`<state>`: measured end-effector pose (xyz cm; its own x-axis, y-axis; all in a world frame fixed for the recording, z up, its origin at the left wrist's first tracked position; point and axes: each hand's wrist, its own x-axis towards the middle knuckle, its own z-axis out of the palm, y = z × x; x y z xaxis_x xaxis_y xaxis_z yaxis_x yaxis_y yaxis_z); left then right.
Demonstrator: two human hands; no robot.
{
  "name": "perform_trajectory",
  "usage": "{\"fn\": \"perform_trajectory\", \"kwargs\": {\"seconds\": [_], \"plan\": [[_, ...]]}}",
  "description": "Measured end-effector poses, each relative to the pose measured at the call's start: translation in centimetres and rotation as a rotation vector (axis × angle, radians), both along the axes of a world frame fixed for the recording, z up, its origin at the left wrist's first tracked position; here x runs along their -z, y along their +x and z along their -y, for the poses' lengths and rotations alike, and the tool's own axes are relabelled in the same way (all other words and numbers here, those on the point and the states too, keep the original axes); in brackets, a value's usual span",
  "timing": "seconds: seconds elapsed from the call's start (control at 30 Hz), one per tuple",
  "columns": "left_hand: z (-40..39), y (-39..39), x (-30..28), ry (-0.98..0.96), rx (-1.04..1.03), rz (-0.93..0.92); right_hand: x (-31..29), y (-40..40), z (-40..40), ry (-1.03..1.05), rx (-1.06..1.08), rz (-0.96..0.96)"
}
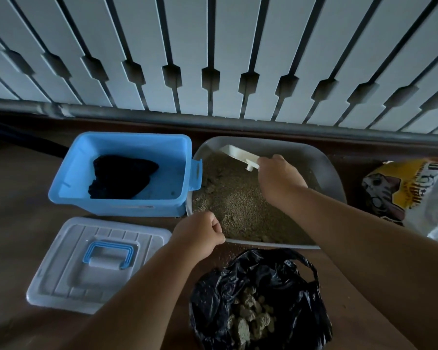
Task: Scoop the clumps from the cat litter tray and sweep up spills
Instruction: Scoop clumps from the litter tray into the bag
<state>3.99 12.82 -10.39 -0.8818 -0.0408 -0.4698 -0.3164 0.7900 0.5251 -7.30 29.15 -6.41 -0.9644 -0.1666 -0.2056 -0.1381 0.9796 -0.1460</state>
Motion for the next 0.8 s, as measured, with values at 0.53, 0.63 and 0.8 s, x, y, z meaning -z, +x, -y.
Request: {"fn": "perform_trajectory", "kwargs": {"seconds": [0.53, 0.63, 0.8], "plan": [[-0.5, -1.0, 0.2, -0.064, 0.083, 0.047, -1.2, 2.0, 2.6, 0.244, -0.417, 0.094], [-0.5, -1.0, 0.0, -0.063, 0.081, 0.062, -2.9, 2.7, 1.6, 0.339, -0.506, 0.086], [-0.6, -0.8, -0.1, -0.071, 0.056, 0.072, -4.6, 3.5, -0.6, 0.403, -0.564, 0.053]]}}
